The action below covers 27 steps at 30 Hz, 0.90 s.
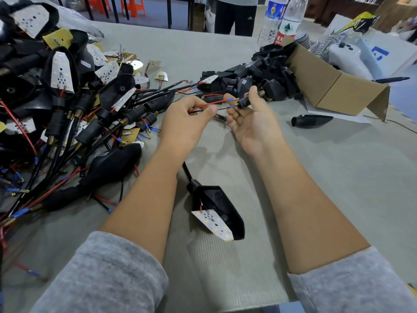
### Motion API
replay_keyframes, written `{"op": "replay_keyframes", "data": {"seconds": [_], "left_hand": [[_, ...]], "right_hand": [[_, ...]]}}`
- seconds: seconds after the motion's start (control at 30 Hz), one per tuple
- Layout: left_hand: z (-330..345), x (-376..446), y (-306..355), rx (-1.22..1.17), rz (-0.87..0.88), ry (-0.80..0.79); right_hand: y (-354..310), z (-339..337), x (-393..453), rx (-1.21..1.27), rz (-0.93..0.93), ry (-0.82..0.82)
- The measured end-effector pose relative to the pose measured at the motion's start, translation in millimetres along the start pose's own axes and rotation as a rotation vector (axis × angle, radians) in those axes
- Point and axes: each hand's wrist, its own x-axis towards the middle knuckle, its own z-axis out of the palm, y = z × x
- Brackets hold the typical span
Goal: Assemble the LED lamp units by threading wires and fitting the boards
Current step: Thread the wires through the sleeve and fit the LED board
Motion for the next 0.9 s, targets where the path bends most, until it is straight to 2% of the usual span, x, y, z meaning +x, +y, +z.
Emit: {"op": "replay_keyframes", "data": {"seconds": [0.33, 0.53, 0.9], "left_hand": [[-3.5, -0.4, -0.1, 0.022, -0.010, -0.003], [-2.4, 0.0, 1.6, -0.045, -0.022, 0.005], [-2.2, 1.6, 0.8, -0.091, -0.032, 0.025]], "right_hand": [[-4.4, -0.2, -6.7, -0.066, -0.048, -0.046], [-1.8, 3.9, -7.9, -0.138, -0.081, -0.006], [-3.4, -0.6, -7.1, -0.024, -0.042, 0.007]]}}
